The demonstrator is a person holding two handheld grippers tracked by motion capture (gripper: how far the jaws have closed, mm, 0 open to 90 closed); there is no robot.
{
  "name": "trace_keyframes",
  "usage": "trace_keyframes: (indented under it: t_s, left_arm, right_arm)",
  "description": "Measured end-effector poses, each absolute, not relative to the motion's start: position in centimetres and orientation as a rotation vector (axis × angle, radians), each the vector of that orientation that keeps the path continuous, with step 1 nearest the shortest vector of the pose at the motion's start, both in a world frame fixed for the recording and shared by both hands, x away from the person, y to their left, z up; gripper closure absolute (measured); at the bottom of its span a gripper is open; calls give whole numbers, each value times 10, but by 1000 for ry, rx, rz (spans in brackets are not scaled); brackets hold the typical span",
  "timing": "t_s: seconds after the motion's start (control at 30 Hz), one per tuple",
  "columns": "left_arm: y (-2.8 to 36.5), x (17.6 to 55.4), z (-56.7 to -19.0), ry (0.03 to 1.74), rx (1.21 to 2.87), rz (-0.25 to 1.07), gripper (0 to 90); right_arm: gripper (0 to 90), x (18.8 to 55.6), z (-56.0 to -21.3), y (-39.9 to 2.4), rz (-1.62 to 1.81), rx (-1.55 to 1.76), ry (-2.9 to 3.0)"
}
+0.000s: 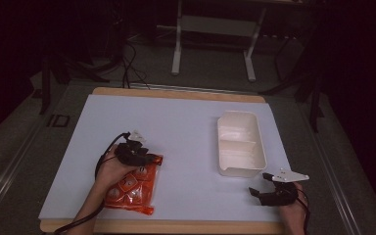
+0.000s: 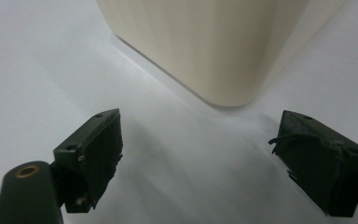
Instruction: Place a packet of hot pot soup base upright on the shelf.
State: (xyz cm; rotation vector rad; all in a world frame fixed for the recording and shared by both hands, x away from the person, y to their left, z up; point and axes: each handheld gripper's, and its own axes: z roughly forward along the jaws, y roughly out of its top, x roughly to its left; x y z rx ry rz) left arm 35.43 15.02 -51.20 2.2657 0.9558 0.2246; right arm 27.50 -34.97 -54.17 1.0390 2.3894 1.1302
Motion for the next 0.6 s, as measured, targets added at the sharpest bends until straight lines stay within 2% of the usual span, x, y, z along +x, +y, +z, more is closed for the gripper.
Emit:
trace_keyframes:
  t_s: [0.13,0.4,0.43,0.6]
  left_arm:
    - [136,361,-519,936,2327,224,564]
    - [138,367,-520,906,2370,201,712]
    - [136,369,-521,905,2407,232,761]
    - [127,369,-517,857,2502,312,855]
  right_arm:
    - [144,275,-542,-349,1130,1039,2395]
    - [144,275,-542,-349,1131,1037,2402]
    - [144,275,-542,-349,1131,1036,2400]
    - [144,275,-542,-349,1129,1036,2402]
